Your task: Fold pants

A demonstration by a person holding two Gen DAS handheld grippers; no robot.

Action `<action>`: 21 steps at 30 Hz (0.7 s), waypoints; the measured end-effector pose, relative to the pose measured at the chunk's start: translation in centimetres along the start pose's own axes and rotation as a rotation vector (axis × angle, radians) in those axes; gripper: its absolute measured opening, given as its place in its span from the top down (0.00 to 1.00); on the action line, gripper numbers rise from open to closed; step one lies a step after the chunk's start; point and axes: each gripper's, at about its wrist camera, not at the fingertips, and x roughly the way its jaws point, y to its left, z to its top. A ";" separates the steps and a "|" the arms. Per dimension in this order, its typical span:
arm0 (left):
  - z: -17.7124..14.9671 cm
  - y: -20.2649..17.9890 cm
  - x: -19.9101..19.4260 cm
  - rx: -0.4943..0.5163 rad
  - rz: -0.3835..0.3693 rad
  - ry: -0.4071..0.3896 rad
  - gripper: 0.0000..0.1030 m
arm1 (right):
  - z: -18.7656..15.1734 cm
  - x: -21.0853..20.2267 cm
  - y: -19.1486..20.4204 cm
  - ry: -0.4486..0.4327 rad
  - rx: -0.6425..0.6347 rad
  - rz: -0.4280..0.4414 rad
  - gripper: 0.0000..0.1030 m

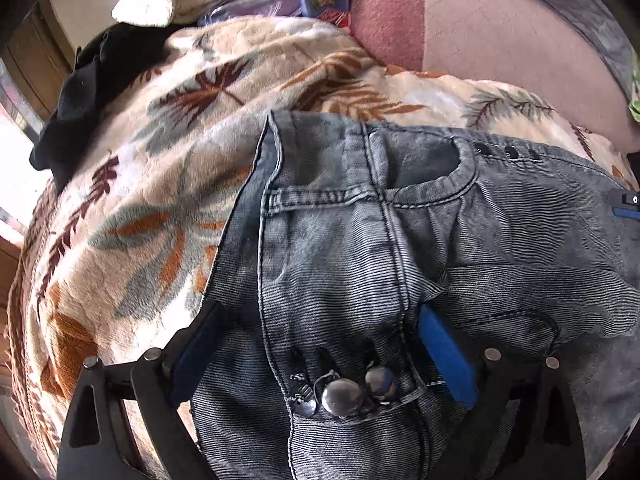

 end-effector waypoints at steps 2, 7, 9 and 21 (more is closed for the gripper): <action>-0.2 -0.5 -1.7 0.040 0.017 -0.065 0.06 | -0.1 -1.8 1.1 -0.018 -0.069 -0.011 0.26; -0.1 -0.2 -5.9 -0.001 -0.056 -0.194 0.06 | 0.0 -8.8 -2.3 -0.152 -0.017 -0.081 0.26; 0.4 0.2 -6.5 -0.029 -0.074 -0.207 0.06 | -0.5 -11.3 -5.5 -0.188 0.055 -0.123 0.25; -0.8 -0.6 -0.2 -0.134 -0.078 0.026 0.05 | -4.1 -10.6 -18.3 -0.092 0.266 -0.092 0.20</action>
